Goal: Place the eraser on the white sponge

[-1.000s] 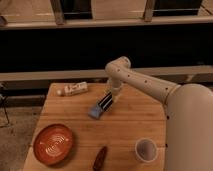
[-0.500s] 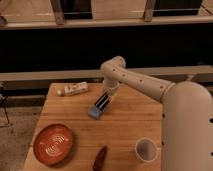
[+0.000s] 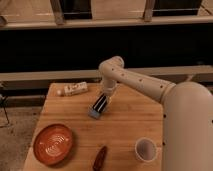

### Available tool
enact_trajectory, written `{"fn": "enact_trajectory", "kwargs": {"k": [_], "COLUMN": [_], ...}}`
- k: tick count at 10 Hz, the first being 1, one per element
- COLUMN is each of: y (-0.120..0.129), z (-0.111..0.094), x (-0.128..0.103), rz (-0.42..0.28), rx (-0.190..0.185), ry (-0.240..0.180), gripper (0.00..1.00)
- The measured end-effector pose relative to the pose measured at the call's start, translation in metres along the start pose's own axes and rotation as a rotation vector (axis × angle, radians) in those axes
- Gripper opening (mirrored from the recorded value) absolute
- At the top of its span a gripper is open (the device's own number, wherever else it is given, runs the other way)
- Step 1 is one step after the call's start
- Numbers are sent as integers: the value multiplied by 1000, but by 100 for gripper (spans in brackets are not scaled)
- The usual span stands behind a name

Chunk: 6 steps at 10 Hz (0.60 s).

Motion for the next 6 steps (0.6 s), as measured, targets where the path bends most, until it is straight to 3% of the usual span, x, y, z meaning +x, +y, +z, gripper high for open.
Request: {"fn": "enact_trajectory", "kwargs": {"k": [1, 6], "y": [-4, -13], "z": [3, 15], "x": [-6, -25], "rz": [-20, -85], "rx": [-6, -26], "ry": [-8, -51], "gripper": [4, 56]}}
